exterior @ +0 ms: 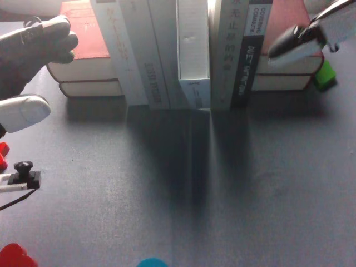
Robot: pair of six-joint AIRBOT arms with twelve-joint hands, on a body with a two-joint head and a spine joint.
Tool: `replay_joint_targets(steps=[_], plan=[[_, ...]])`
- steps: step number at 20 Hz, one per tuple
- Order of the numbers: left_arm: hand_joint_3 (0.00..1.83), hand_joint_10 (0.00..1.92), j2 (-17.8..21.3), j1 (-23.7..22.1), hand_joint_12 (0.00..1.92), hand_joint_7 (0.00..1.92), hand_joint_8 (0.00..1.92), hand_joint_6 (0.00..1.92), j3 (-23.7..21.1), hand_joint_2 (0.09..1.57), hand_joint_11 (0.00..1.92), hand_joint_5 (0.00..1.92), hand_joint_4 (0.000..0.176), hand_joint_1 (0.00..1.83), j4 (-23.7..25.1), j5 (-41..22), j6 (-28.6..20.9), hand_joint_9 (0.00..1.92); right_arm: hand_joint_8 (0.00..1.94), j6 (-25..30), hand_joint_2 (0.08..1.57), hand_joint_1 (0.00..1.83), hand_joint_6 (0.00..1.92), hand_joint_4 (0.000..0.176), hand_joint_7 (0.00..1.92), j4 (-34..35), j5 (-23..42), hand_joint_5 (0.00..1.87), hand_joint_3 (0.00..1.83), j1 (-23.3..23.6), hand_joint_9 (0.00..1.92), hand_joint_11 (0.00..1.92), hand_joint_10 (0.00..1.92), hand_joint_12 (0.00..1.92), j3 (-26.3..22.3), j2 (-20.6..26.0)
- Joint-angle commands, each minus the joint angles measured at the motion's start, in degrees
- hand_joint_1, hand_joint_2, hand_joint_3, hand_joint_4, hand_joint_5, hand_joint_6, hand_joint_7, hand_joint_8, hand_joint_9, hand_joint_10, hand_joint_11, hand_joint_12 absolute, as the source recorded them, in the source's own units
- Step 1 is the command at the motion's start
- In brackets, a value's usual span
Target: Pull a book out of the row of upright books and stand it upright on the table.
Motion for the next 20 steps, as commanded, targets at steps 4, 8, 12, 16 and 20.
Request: replay_joint_targets(steps=[4,8,12,16,20], plan=[[0.0,0.0,0.29,-0.59,1.01,0.35,0.0,0.0,0.25,0.82,0.0,0.56,0.001,1.09,-1.24,-6.26,-0.65,0.35,0.0,8.01,0.7,1.01,0.0,0.176,0.0,-4.77,-1.61,0.0,0.0,1.11,0.0,0.0,0.0,0.0,4.89,-5.14],[0.0,0.0,0.84,-0.54,0.98,0.31,0.0,0.0,-0.15,0.82,0.0,0.57,0.0,1.14,-1.1,-6.17,-0.65,0.34,0.0,10.26,0.66,1.03,0.0,0.176,0.0,-13.17,-3.67,0.0,0.0,2.07,0.0,0.0,0.0,0.0,5.58,-7.53],[0.0,0.0,1.05,-0.22,0.92,0.3,0.0,0.0,-0.47,0.84,0.0,0.57,0.0,1.16,-1.05,-6.12,-0.65,0.35,0.0,11.13,0.7,1.1,0.0,0.176,0.0,-16.35,-3.73,0.0,0.01,1.13,0.0,0.0,0.0,0.0,6.02,-9.52],[0.0,0.01,1.01,-0.16,0.84,0.3,0.0,0.0,-0.51,0.85,0.0,0.58,0.0,1.13,-1.06,-6.16,-0.65,0.34,0.0,13.61,0.66,1.1,0.0,0.176,0.0,-18.0,-3.71,0.0,0.03,-0.76,0.0,0.01,0.0,0.42,8.74,-12.39],[0.0,0.0,1.09,-0.3,0.8,0.3,0.0,0.0,-0.61,0.86,0.0,0.56,0.0,1.1,-1.06,-6.27,-0.65,0.33,0.0,15.35,0.74,1.11,0.0,0.176,0.0,-18.96,-3.75,0.0,0.0,-1.61,0.0,0.0,0.0,0.04,10.22,-13.38]])
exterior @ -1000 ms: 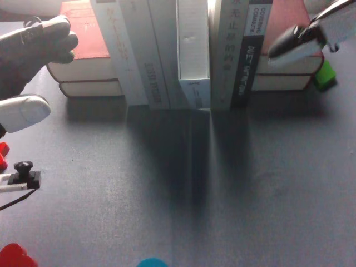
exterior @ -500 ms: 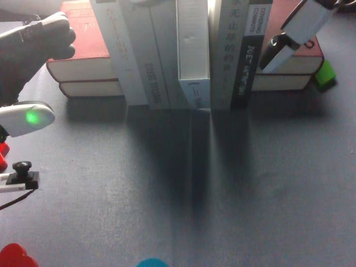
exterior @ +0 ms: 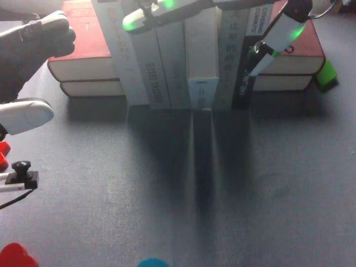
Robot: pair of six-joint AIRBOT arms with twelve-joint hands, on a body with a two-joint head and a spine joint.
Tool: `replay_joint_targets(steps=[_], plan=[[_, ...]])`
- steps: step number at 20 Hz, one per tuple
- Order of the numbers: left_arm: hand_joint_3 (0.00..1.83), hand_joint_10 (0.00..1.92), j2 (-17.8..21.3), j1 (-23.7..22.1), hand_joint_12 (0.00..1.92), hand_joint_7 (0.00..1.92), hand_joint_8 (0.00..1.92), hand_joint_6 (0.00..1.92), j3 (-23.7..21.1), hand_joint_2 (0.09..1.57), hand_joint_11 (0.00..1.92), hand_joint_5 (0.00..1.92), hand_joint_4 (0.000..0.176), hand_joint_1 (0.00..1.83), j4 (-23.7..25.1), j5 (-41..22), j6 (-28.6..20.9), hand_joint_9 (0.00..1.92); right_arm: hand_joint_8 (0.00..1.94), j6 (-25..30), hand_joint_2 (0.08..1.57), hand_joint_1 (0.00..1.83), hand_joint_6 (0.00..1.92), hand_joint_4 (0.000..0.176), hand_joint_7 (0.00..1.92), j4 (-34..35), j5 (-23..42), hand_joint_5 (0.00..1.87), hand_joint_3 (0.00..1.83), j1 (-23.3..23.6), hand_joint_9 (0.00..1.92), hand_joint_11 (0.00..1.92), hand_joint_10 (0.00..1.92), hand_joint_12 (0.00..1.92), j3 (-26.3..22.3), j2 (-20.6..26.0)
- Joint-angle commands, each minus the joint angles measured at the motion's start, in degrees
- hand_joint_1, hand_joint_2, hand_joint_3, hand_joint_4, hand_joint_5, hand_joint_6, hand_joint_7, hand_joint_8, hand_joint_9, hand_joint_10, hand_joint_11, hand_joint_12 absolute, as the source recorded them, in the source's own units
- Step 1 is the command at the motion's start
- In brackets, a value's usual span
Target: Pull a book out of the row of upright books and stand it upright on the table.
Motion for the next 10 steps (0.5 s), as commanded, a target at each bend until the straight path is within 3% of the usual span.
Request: replay_joint_targets(steps=[1,2,3,4,5,8,9,10], plan=[[0.0,0.01,0.27,-0.28,0.83,0.31,0.0,0.01,-0.13,0.85,0.0,0.57,0.0,1.1,-1.8,-6.4,-0.63,0.35,0.0,0.49,0.75,1.11,0.0,0.16,0.0,2.34,-2.25,0.0,0.01,0.13,0.0,0.0,0.0,0.01,0.16,0.0],[0.0,0.01,0.3,-0.29,0.85,0.32,0.0,0.0,-0.13,0.86,0.0,0.58,0.0,1.11,-1.8,-6.4,-0.63,0.36,0.0,0.84,0.74,1.12,0.0,0.126,0.0,1.35,-2.24,0.01,0.0,-0.12,0.0,0.0,0.0,0.0,0.15,-0.17],[0.0,0.01,0.31,-0.31,0.9,0.33,0.0,0.0,-0.12,0.86,0.0,0.58,0.0,1.11,-1.8,-6.4,-0.63,0.37,0.0,0.87,0.74,1.18,0.0,0.103,0.0,1.0,-2.25,0.07,0.0,-0.31,0.0,0.0,0.0,0.47,0.17,-0.31],[0.0,0.01,0.31,-0.36,0.91,0.33,0.0,0.0,-0.11,0.86,0.0,0.58,0.0,1.1,-1.8,-6.45,-0.63,0.37,0.0,0.9,0.76,1.19,0.0,0.126,0.0,0.78,-2.26,0.09,0.0,-0.74,0.0,0.0,0.0,0.7,0.48,-0.79],[0.0,0.0,0.32,-0.37,0.89,0.33,0.0,0.0,-0.11,0.86,0.0,0.59,0.0,1.1,-1.79,-6.52,-0.63,0.37,0.04,1.17,0.84,1.24,0.07,0.099,0.15,0.78,-2.24,0.31,0.02,-0.96,0.15,0.0,0.06,1.04,0.86,-1.28],[0.0,0.0,0.32,-0.6,0.88,0.33,0.0,0.0,-0.13,0.86,0.0,0.59,0.0,1.1,-1.45,-6.56,-0.63,0.37,0.03,2.88,0.86,1.25,0.07,0.093,0.19,1.43,-1.2,0.37,0.02,-1.29,0.19,0.0,0.06,1.16,2.9,-3.49],[0.0,0.01,0.32,-0.71,0.85,0.35,0.0,0.01,-0.13,0.85,0.0,0.61,0.0,1.1,-1.36,-6.52,-0.63,0.38,0.84,2.88,1.08,1.35,0.72,0.0,0.79,2.38,-1.0,0.75,0.01,-1.29,0.79,0.56,1.06,1.46,3.48,-4.15],[0.0,0.01,0.31,-0.74,0.86,0.37,0.0,0.01,-0.11,0.85,0.0,0.62,0.0,1.1,-1.34,-6.49,-0.63,0.4,0.92,2.88,1.1,1.38,0.73,0.0,0.98,3.78,-0.74,0.89,0.0,-1.29,1.0,0.77,1.23,1.6,4.1,-4.75]])
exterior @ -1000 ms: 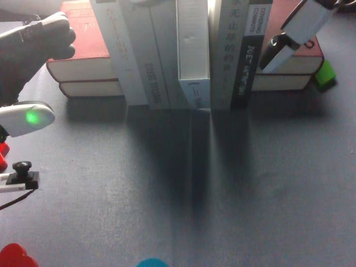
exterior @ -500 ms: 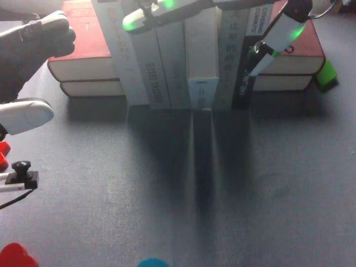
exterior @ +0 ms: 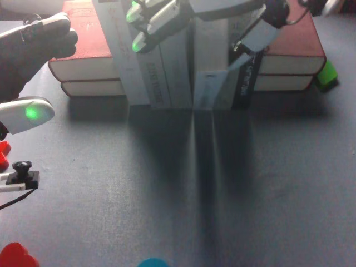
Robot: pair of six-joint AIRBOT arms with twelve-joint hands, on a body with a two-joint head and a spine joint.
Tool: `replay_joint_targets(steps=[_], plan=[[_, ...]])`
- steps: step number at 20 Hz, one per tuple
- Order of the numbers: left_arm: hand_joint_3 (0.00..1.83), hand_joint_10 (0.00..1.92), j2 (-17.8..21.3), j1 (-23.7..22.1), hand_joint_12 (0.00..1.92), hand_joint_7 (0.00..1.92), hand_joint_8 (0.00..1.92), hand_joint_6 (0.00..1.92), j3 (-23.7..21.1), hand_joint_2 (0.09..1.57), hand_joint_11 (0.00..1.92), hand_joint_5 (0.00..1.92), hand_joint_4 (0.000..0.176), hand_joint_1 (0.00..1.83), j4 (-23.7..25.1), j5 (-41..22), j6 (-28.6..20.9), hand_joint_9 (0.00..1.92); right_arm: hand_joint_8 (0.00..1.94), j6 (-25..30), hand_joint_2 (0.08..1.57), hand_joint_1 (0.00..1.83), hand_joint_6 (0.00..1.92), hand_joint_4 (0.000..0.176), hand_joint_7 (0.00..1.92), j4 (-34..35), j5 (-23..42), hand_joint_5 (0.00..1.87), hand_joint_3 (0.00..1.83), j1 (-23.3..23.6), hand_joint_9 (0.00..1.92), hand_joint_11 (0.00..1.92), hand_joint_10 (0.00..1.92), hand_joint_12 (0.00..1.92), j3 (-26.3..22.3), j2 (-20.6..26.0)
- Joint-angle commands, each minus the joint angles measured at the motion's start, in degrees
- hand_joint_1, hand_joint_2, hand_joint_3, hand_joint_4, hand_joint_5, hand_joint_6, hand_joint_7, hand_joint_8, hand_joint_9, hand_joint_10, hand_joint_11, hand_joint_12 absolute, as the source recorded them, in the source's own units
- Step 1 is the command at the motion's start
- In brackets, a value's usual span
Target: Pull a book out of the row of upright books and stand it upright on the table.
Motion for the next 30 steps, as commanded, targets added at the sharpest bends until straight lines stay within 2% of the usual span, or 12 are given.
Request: replay_joint_targets(steps=[1,5,11,12,18,20,21,22,23,27,28,30], plan=[[0.0,0.01,0.3,-0.64,0.87,0.37,0.0,0.01,-0.01,0.85,0.0,0.63,0.0,1.1,-1.4,-6.46,-0.65,0.41,0.91,-0.08,1.09,1.39,0.7,0.0,1.03,3.9,-1.59,0.93,0.0,0.33,1.06,0.82,1.25,1.63,0.33,-0.21],[0.0,0.02,0.28,-0.59,0.88,0.4,0.0,0.0,-0.08,0.85,0.0,0.63,0.0,1.07,-1.36,-6.46,-0.65,0.47,0.71,-0.08,1.08,1.38,0.93,0.0,1.08,4.77,-1.15,1.0,0.0,0.33,0.97,0.59,1.18,1.51,0.46,-0.26],[0.0,0.01,0.25,-0.44,1.06,0.47,0.01,0.0,-0.24,0.88,0.0,0.64,0.0,1.04,-1.33,-6.58,-0.65,0.52,1.17,-0.09,1.12,1.28,0.79,0.0,0.99,7.6,-0.29,0.99,0.0,0.27,0.94,0.7,1.31,1.72,0.22,0.09],[0.0,0.02,0.25,-0.41,1.08,0.49,0.01,0.01,-0.27,0.87,0.0,0.66,0.0,1.05,-1.33,-6.57,-0.65,0.55,1.36,-0.09,1.15,1.26,0.75,0.0,0.93,8.64,0.36,0.96,0.0,0.28,1.05,0.88,1.58,1.88,-0.1,0.57],[0.0,0.01,0.3,0.16,1.05,0.5,0.0,0.0,-0.7,0.86,0.0,0.64,0.0,1.05,-1.65,-6.59,-0.65,0.55,1.47,-0.07,1.18,1.24,0.89,0.0,0.88,21.42,7.32,0.86,0.0,0.85,0.98,0.96,1.73,1.92,-0.51,4.91],[0.0,0.01,0.32,0.19,1.11,0.51,0.0,0.0,-0.85,0.86,0.0,0.65,0.0,1.06,-1.67,-6.65,-0.65,0.56,1.28,-0.08,1.15,1.25,0.87,0.0,0.92,26.16,9.33,0.95,0.0,0.86,0.75,0.59,1.35,1.76,-0.62,5.94],[0.0,0.01,0.32,0.19,1.12,0.51,0.0,0.0,-0.89,0.86,0.0,0.66,0.0,1.06,-1.68,-6.65,-0.65,0.55,1.81,-0.33,1.04,1.22,0.61,0.0,1.1,29.04,10.39,1.18,0.0,0.86,1.2,1.17,1.81,1.89,-0.61,6.53],[0.0,0.0,0.32,0.2,1.11,0.5,0.0,0.0,-0.93,0.86,0.0,0.65,0.0,1.06,-1.68,-6.67,-0.65,0.54,1.27,-0.36,1.06,1.28,0.32,0.0,1.06,30.63,11.16,1.22,0.0,0.81,1.06,0.86,1.28,1.57,-0.62,6.83],[0.0,0.01,0.32,0.22,1.1,0.51,0.0,0.0,-0.99,0.86,0.0,0.65,0.0,1.07,-1.68,-6.67,-0.65,0.56,0.93,-0.37,1.09,1.28,0.79,0.0,1.16,32.14,11.84,0.94,0.0,0.41,1.08,0.8,1.02,1.45,-0.68,6.99],[0.0,0.02,0.36,0.7,1.12,0.53,0.01,0.0,-1.39,0.83,0.0,0.66,0.0,1.09,-1.84,-6.56,-0.65,0.58,0.87,-1.59,1.1,1.28,0.91,0.0,1.17,39.79,14.54,0.87,0.0,-2.84,1.1,0.79,0.91,1.42,-0.72,6.87],[0.0,0.02,0.41,0.82,1.13,0.55,0.01,0.0,-1.46,0.82,0.0,0.67,0.0,1.09,-1.84,-6.58,-0.65,0.59,1.1,-1.59,1.08,1.29,0.42,0.0,1.07,40.49,14.86,1.14,0.0,-3.19,1.1,0.78,0.93,1.44,-0.84,6.88],[0.0,0.01,0.44,0.93,1.18,0.55,0.01,0.0,-1.47,0.82,0.0,0.67,0.0,1.09,-1.98,-6.52,-0.65,0.6,0.87,-1.79,1.1,1.28,0.91,0.0,1.17,41.52,15.1,0.87,0.0,-3.7,1.11,0.79,0.91,1.42,-0.88,6.87]])
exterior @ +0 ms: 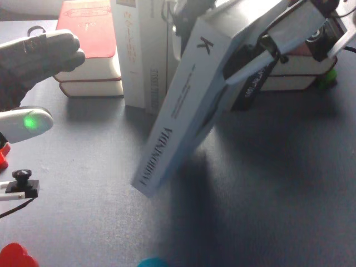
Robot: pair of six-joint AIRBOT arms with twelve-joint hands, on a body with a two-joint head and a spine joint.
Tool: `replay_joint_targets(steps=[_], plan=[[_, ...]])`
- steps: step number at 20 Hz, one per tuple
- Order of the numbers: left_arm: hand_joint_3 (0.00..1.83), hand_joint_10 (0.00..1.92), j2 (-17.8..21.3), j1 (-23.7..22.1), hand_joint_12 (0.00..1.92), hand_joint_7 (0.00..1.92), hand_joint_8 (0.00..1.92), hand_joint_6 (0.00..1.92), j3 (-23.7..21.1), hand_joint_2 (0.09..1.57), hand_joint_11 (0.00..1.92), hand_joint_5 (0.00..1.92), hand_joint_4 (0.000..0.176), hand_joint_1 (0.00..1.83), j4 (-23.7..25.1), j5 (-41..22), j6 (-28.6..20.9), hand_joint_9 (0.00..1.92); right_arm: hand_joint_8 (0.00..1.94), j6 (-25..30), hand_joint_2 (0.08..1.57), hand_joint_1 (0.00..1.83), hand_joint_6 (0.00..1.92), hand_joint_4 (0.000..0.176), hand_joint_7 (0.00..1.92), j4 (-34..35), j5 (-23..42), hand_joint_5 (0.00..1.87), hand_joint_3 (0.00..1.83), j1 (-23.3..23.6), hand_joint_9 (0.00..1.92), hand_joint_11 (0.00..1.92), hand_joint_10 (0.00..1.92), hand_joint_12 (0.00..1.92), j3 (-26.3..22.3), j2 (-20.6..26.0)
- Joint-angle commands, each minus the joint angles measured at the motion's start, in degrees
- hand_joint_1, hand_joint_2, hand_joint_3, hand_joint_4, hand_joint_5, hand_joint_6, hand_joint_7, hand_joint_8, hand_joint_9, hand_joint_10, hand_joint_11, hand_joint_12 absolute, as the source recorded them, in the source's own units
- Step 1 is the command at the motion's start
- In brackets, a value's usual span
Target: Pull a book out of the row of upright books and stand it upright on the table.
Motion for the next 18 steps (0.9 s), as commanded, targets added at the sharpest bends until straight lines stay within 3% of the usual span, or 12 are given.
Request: replay_joint_targets(steps=[1,3,4,5,6,11,12,13,14,15,17,18], plan=[[0.0,0.01,0.18,-0.36,1.19,0.56,0.01,0.0,-0.04,0.83,0.0,0.67,0.0,1.08,-1.85,-6.49,-0.65,0.6,1.1,-0.41,1.08,1.29,0.42,0.0,1.07,6.75,1.86,1.14,0.0,0.17,1.1,0.78,0.93,1.44,-0.22,-0.19],[0.0,0.02,0.04,-0.36,1.2,0.57,0.01,0.01,0.04,0.83,0.0,0.69,0.0,1.1,-1.86,-6.49,-0.65,0.61,0.87,-3.25,1.1,1.28,0.91,0.0,1.17,10.25,2.17,0.87,0.0,-1.31,1.11,0.79,0.91,1.42,0.34,-1.08],[0.0,0.01,0.02,-0.32,1.21,0.57,0.01,0.0,0.06,0.83,0.0,0.69,0.0,1.11,-1.9,-6.53,-0.65,0.61,1.1,-3.76,1.08,1.29,0.42,0.0,1.07,11.84,2.65,1.14,0.0,-2.43,1.1,0.78,0.93,1.44,1.31,-2.12],[0.0,0.01,0.02,-0.18,1.21,0.56,0.0,0.0,0.03,0.83,0.0,0.68,0.0,1.11,-2.01,-6.59,-0.65,0.6,0.9,-4.02,1.09,1.28,0.82,0.0,1.16,14.53,3.49,0.92,0.0,-4.34,1.11,0.79,0.91,1.42,2.98,-3.84],[0.0,0.01,0.02,-0.09,1.21,0.56,0.0,0.0,0.03,0.83,0.0,0.67,0.0,1.1,-2.08,-6.6,-0.65,0.6,0.87,-4.08,1.1,1.28,0.91,0.0,1.17,15.89,3.9,0.87,0.0,-5.66,1.11,0.79,0.91,1.42,4.16,-5.01],[0.0,0.01,-0.15,-0.09,1.15,0.55,0.0,0.0,0.11,0.84,0.0,0.67,0.0,1.12,-2.13,-6.77,-0.65,0.6,0.87,-8.12,1.1,1.28,0.91,0.0,1.17,24.89,4.04,0.87,0.0,-10.63,1.11,0.79,0.91,1.42,7.45,-8.59],[0.0,0.0,-0.32,-0.07,1.17,0.54,0.0,0.0,0.24,0.85,0.0,0.65,0.0,1.11,-2.25,-6.85,-0.65,0.59,1.25,-8.79,1.16,1.34,0.97,0.0,0.89,26.47,4.04,0.84,0.01,-11.52,0.84,0.61,1.36,1.55,8.01,-9.13],[0.0,0.0,-0.39,-0.04,1.2,0.55,0.0,0.0,0.31,0.85,0.0,0.66,0.0,1.12,-2.33,-6.92,-0.65,0.59,1.33,-8.9,1.16,1.27,0.89,0.0,0.91,27.3,4.04,0.9,0.0,-12.16,0.73,0.37,1.39,1.7,8.41,-9.54],[0.0,0.0,-0.41,0.04,1.2,0.56,0.0,0.0,0.39,0.84,0.0,0.67,0.0,1.14,-2.51,-7.03,-0.65,0.58,1.44,-9.03,1.17,1.24,0.81,0.0,0.84,28.71,4.04,0.95,0.0,-13.18,0.67,0.5,1.71,1.91,9.14,-10.18],[0.0,0.0,-0.39,0.06,1.2,0.56,0.0,0.0,0.42,0.84,0.0,0.67,0.0,1.14,-2.61,-7.09,-0.65,0.58,1.37,-9.04,1.17,1.22,0.97,0.0,0.85,29.05,4.04,0.9,0.0,-13.59,0.67,0.51,1.54,1.78,9.43,-10.39],[0.0,0.0,-0.37,0.1,1.18,0.56,0.0,0.0,0.55,0.84,0.0,0.66,0.0,1.14,-2.76,-7.16,-0.65,0.57,1.53,-9.04,1.18,1.24,0.76,0.0,0.81,29.39,3.98,0.95,0.0,-14.47,0.68,0.6,1.87,1.92,9.95,-10.7],[0.0,0.0,-0.44,0.13,1.16,0.56,0.0,0.0,0.65,0.84,0.0,0.65,0.0,1.14,-2.87,-7.16,-0.65,0.57,1.51,-9.04,1.17,1.24,0.73,0.0,0.83,29.59,3.98,0.96,0.0,-15.04,0.75,0.68,1.74,1.92,10.13,-10.71]])
